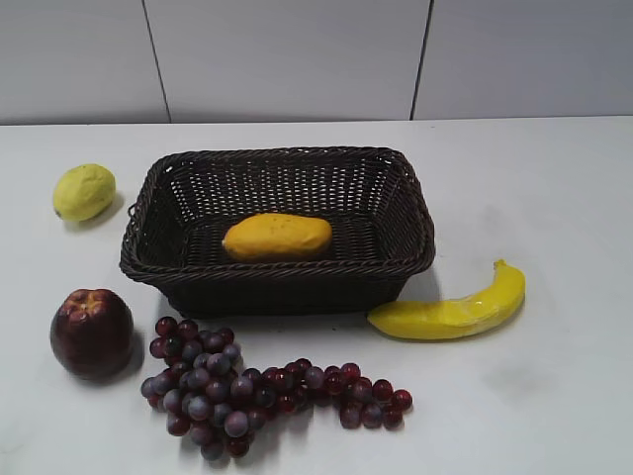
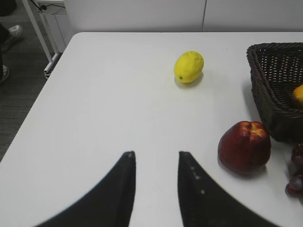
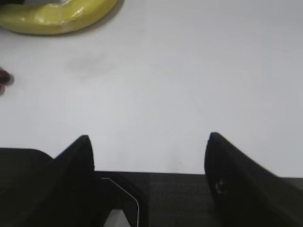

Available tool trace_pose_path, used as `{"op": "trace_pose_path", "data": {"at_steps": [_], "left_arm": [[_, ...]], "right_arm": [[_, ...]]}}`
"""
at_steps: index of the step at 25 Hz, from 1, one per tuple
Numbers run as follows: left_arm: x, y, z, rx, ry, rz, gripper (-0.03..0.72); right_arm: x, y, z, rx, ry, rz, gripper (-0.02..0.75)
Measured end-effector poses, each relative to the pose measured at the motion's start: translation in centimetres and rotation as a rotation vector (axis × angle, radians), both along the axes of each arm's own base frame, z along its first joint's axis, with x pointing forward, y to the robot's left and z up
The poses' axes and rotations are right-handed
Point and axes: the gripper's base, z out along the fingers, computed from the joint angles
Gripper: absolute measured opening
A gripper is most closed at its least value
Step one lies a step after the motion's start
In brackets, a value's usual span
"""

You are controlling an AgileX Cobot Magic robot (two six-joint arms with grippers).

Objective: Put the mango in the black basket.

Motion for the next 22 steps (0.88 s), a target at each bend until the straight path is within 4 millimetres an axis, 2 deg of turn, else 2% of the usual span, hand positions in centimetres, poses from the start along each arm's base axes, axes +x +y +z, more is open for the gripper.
{"op": "trace_pose_path", "data": {"at_steps": [13, 18, 22], "left_arm": [[0.0, 0.0, 0.0, 0.0, 0.0, 0.0, 0.24], [0.0, 0.0, 0.0, 0.0, 0.0, 0.0, 0.24], [0.0, 0.0, 0.0, 0.0, 0.0, 0.0, 0.24]], "right_arm": [[-5.5, -0.2, 1.3, 0.016, -0.359, 0.0, 0.542], [-6.8, -0.3, 1.3, 0.019, -0.439, 0.0, 0.542], [-6.9, -0.3, 1.3, 0.02, -0.448, 0.0, 0.541]]}}
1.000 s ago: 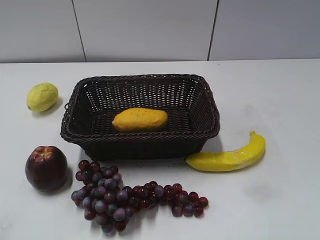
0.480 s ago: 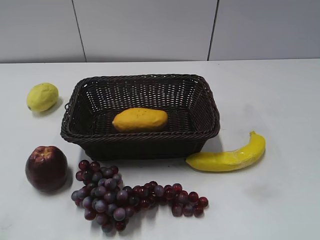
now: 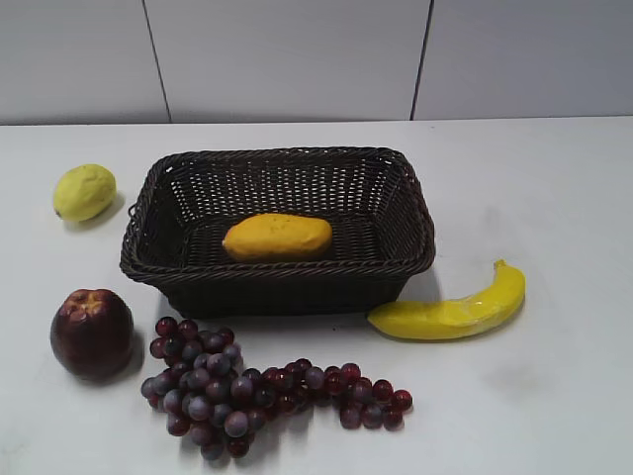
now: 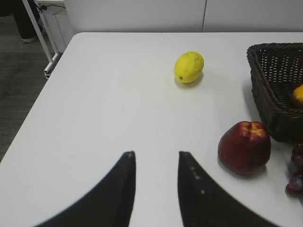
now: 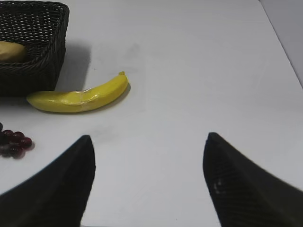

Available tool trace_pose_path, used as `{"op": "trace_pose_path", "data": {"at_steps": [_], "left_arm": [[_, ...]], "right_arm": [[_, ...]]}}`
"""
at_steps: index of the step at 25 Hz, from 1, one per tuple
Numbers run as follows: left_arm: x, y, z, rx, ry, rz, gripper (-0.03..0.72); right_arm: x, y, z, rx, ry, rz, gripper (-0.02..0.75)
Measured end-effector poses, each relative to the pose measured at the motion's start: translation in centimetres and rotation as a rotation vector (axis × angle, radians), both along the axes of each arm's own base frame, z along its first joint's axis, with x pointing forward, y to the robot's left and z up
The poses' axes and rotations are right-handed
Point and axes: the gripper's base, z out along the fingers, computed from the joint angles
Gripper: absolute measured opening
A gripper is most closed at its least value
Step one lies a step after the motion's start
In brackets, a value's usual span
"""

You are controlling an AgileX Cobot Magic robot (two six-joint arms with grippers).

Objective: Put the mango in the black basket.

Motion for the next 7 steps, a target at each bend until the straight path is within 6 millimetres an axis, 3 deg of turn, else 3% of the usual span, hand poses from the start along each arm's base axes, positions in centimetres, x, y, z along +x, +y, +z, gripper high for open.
{"op": "trace_pose_path", "data": {"at_steps": [7], "left_arm": [[0.0, 0.0, 0.0, 0.0, 0.0, 0.0, 0.24]], "right_arm": [[0.0, 0.0, 0.0, 0.001, 0.0, -0.001, 0.54]]}}
